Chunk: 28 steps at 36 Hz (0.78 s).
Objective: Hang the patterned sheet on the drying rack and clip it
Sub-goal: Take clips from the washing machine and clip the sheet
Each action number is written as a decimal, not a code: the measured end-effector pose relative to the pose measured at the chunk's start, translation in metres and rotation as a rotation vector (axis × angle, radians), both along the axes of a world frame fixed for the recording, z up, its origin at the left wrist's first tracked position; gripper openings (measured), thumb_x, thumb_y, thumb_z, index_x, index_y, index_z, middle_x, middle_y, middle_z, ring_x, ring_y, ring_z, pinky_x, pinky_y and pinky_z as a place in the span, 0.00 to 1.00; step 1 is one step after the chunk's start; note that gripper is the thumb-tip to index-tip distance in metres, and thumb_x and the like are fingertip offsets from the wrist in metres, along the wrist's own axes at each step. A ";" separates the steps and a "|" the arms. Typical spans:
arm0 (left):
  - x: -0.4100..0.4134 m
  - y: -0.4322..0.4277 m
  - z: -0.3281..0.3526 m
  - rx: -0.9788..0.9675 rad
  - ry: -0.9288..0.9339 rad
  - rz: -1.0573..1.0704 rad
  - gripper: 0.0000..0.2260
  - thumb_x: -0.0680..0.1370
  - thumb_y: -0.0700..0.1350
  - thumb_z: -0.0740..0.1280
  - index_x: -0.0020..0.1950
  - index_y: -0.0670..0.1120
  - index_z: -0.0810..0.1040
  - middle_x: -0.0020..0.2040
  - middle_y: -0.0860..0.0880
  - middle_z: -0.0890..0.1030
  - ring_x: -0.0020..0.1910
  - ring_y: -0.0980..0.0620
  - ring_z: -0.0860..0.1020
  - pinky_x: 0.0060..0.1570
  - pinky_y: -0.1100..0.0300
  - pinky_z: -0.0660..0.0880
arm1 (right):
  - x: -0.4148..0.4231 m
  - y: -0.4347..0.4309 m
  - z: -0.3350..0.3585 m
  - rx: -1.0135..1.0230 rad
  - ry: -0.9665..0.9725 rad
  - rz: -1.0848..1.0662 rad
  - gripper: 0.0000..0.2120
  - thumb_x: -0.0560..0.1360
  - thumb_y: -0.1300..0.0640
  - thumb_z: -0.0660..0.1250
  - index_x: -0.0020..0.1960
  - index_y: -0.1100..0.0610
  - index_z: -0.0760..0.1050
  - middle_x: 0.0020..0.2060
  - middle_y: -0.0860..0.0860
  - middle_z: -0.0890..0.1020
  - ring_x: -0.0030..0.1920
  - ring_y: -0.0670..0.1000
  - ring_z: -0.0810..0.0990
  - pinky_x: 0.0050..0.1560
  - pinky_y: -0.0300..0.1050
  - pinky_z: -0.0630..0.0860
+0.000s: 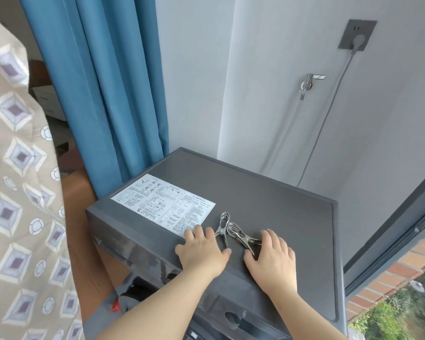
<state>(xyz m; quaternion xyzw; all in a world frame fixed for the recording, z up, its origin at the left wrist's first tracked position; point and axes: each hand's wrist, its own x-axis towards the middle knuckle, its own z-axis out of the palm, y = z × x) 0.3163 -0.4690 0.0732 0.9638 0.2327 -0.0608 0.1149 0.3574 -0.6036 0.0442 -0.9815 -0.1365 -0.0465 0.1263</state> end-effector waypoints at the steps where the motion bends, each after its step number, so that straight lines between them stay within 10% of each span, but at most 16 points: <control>1: 0.000 0.001 0.001 -0.005 -0.001 0.005 0.25 0.77 0.62 0.55 0.68 0.49 0.62 0.66 0.49 0.63 0.65 0.47 0.60 0.53 0.53 0.67 | 0.000 -0.001 0.000 -0.003 -0.013 -0.002 0.25 0.76 0.43 0.55 0.69 0.53 0.63 0.72 0.47 0.63 0.72 0.50 0.60 0.68 0.44 0.56; 11: 0.005 0.002 0.007 -0.125 0.039 0.072 0.33 0.71 0.68 0.58 0.71 0.53 0.59 0.68 0.49 0.61 0.67 0.47 0.58 0.53 0.51 0.66 | -0.006 0.001 0.003 0.024 -0.090 -0.002 0.15 0.65 0.44 0.58 0.40 0.51 0.80 0.40 0.48 0.82 0.42 0.55 0.80 0.42 0.47 0.75; 16: 0.006 -0.004 0.007 -0.072 0.034 0.071 0.22 0.76 0.61 0.56 0.69 0.56 0.61 0.67 0.50 0.61 0.64 0.46 0.59 0.50 0.51 0.66 | -0.002 -0.001 0.001 -0.004 -0.018 -0.013 0.22 0.74 0.40 0.57 0.65 0.49 0.68 0.64 0.45 0.71 0.67 0.50 0.64 0.64 0.45 0.59; 28: 0.010 0.003 0.006 -0.118 0.006 0.098 0.22 0.77 0.59 0.59 0.68 0.54 0.62 0.67 0.51 0.62 0.65 0.45 0.60 0.52 0.51 0.68 | -0.003 -0.002 0.001 0.015 -0.014 -0.061 0.22 0.75 0.42 0.55 0.60 0.55 0.72 0.65 0.47 0.73 0.68 0.51 0.65 0.66 0.45 0.59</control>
